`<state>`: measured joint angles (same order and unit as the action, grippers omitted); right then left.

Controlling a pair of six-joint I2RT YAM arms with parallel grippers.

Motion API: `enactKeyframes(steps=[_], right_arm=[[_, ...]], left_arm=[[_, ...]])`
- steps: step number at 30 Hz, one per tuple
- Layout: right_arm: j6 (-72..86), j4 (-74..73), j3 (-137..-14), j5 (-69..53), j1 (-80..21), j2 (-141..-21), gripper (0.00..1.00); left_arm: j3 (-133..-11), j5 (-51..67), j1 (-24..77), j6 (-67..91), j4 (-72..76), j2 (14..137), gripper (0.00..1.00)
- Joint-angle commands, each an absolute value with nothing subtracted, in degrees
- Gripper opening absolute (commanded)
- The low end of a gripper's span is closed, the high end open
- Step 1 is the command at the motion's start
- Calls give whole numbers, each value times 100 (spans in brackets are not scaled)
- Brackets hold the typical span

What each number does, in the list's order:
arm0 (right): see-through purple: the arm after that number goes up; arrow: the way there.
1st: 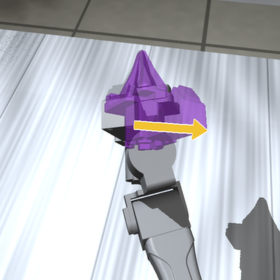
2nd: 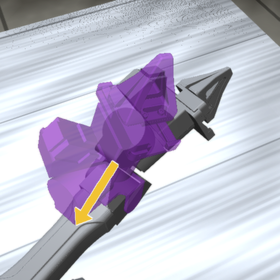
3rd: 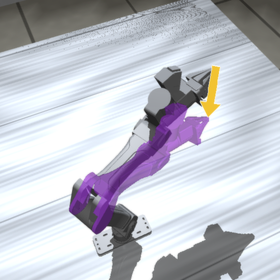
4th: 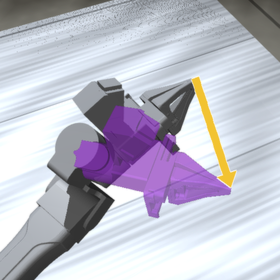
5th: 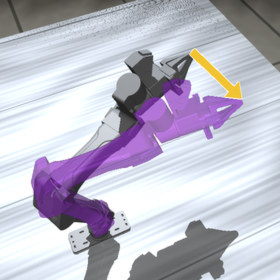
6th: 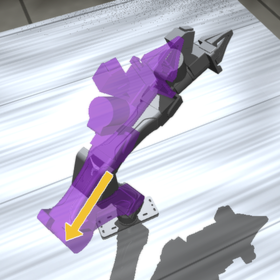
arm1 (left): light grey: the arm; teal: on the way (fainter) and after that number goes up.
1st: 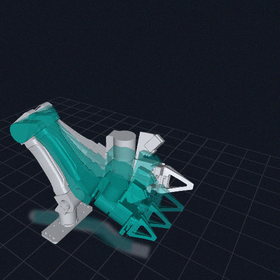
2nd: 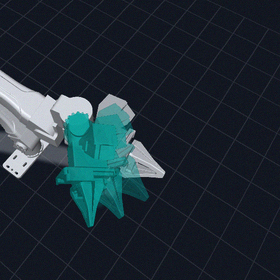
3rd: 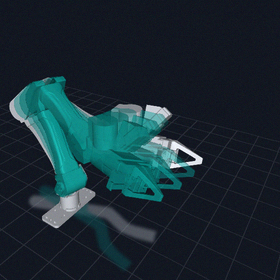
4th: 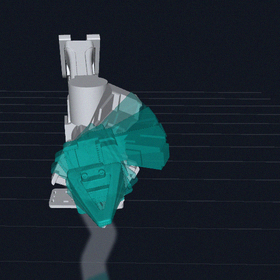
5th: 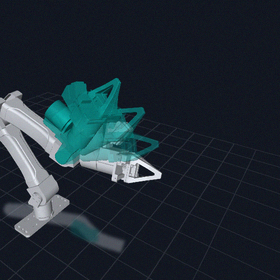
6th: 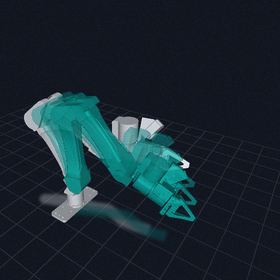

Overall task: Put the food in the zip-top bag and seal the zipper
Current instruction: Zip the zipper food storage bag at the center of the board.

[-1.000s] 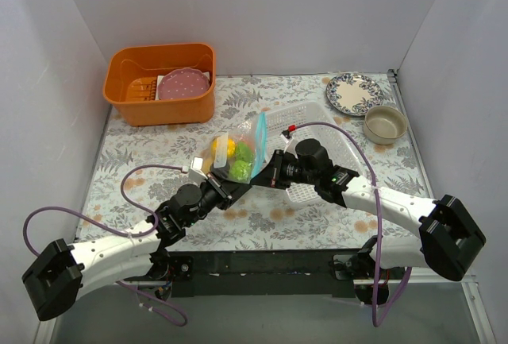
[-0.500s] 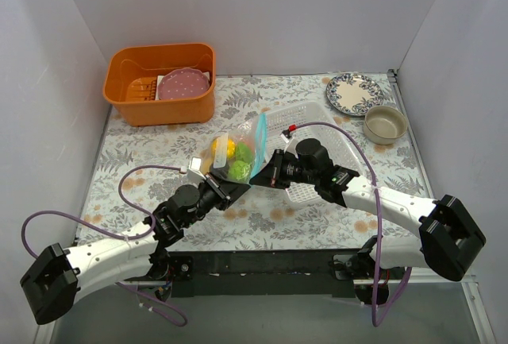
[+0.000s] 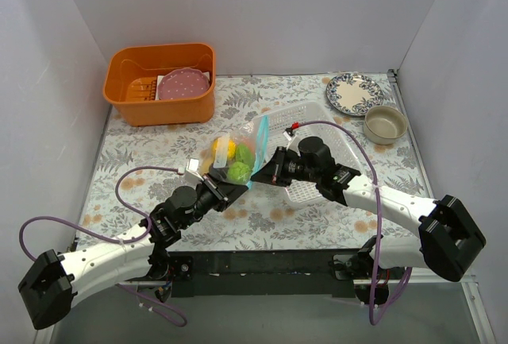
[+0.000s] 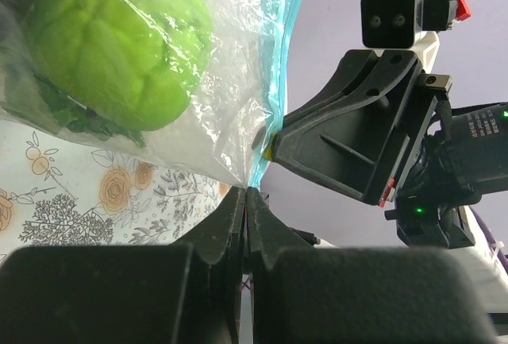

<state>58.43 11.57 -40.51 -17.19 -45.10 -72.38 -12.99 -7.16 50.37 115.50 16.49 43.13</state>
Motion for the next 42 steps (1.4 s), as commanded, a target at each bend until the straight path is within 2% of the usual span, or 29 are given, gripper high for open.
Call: enactKeyframes(steps=[1,16,29,42], right_arm=[[5818,1424,-4227,-1204,-4210,-7233,1],[5915,1591,-4184,-1073,-4105,-7400,1],[6644,2302,-3622,-615,-4087,-7234,1],[6715,2461,-3296,-97,-4087,-6865,1]], left_arm=[[-1169,-853,4983,11514,1099,4157,0],[-1099,-606,5080,11496,976,4034,0],[-1195,-949,5563,11487,1028,4192,0],[-1336,-1371,6187,11540,1168,4447,0]])
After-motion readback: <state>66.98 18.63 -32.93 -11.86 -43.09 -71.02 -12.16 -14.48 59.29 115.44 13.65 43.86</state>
